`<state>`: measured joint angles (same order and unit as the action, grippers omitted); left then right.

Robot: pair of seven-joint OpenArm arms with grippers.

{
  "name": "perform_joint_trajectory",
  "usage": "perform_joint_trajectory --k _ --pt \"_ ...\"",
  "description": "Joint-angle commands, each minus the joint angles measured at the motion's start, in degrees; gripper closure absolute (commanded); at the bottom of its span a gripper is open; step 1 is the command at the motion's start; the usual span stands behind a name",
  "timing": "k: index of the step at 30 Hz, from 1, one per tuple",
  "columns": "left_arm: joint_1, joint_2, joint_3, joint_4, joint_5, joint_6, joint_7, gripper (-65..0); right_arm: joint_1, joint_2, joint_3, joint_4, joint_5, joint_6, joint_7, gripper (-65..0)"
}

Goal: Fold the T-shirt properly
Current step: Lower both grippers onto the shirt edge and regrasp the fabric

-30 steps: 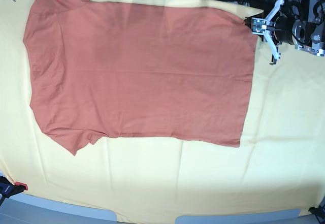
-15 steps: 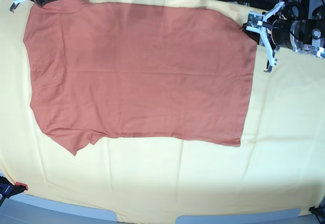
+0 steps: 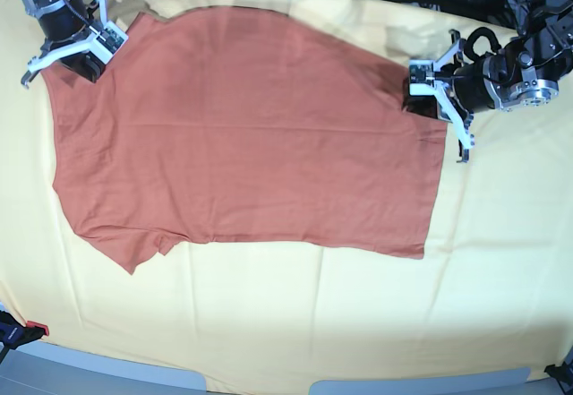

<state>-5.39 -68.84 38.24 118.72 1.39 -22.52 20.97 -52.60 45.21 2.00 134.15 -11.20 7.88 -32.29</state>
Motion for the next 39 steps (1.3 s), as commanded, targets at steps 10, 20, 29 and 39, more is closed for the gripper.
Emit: perform_joint_trajectory --k 10,20,29,39 --pt "-0.52 3.69 -0.52 -4.5 3.34 8.26 -0.35 0.0 9.66 0.68 0.35 -8.96 6.19 3.37 4.7 0.0" --pt "-0.5 4.11 -0.52 -4.52 7.63 15.39 0.55 0.0 14.56 0.68 0.35 -15.26 6.95 4.35 5.05 0.0" --pt "-0.48 4.11 -0.52 -4.52 8.28 15.65 2.27 0.0 14.67 0.66 0.35 -16.26 6.51 -1.62 6.62 0.0" --pt "-0.04 4.76 -0.52 -4.52 7.91 19.15 3.48 0.0 16.11 0.22 0.35 -16.26 11.15 3.74 6.67 0.0"
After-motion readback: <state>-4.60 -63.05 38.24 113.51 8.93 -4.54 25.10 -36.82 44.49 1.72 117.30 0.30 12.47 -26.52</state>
